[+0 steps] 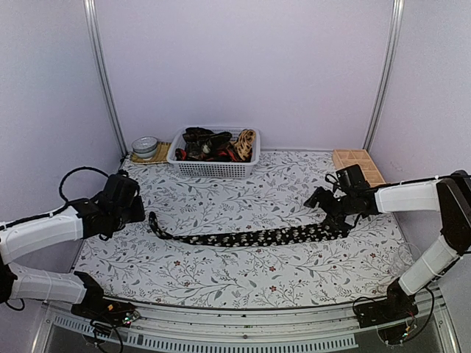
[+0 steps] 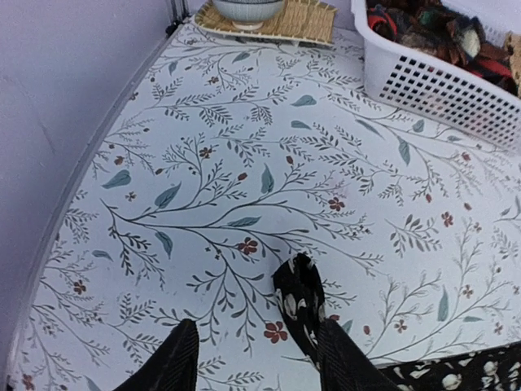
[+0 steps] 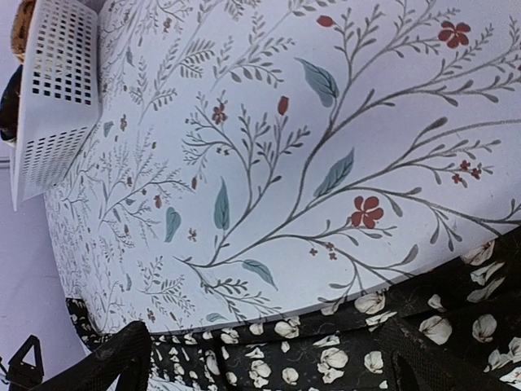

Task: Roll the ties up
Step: Place the tie at the center of the board.

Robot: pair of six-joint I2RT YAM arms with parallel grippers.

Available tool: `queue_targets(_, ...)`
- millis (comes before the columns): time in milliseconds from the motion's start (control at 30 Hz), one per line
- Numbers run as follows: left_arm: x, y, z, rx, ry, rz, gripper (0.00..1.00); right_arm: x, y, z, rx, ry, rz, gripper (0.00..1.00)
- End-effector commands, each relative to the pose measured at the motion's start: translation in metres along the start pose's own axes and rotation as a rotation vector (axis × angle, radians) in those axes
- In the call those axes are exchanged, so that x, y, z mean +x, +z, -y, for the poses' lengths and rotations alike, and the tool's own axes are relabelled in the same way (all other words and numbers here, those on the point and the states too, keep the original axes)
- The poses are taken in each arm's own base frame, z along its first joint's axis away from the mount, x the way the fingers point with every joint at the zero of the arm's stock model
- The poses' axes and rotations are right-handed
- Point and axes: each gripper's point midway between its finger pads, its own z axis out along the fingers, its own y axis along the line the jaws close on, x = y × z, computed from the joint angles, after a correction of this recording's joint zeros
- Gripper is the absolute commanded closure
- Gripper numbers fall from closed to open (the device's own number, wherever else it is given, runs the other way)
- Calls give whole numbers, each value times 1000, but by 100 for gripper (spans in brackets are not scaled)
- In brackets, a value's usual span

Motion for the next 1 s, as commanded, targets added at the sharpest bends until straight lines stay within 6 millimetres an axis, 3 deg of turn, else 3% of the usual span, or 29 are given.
queue_targets(0, -1, 7, 15, 159, -245, -18, 50, -18, -41, -55, -191, -83, 105, 2)
queue_targets(100, 12, 16, 26, 177, -261, -108, 46, -17, -53, -89, -249, -192, 139, 4)
queue_targets(200, 25, 26, 35, 181, -280, -187, 25, -9, -56, -112, -234, -314, 154, 4)
queue_targets(267, 31, 31, 40, 188, -290, -223, 17, -6, -59, -122, -242, -352, 162, 5)
queue_targets(400, 40, 41, 46, 179, -272, -277, 12, 0, -63, -129, -249, -384, 174, 5)
queue_targets(733, 56, 67, 44, 89, -227, -331, 25, 9, -70, -130, -257, -435, 178, 6)
queue_targets(967, 55, 73, 39, 47, -241, -322, 52, 10, -71, -131, -266, -443, 182, 6)
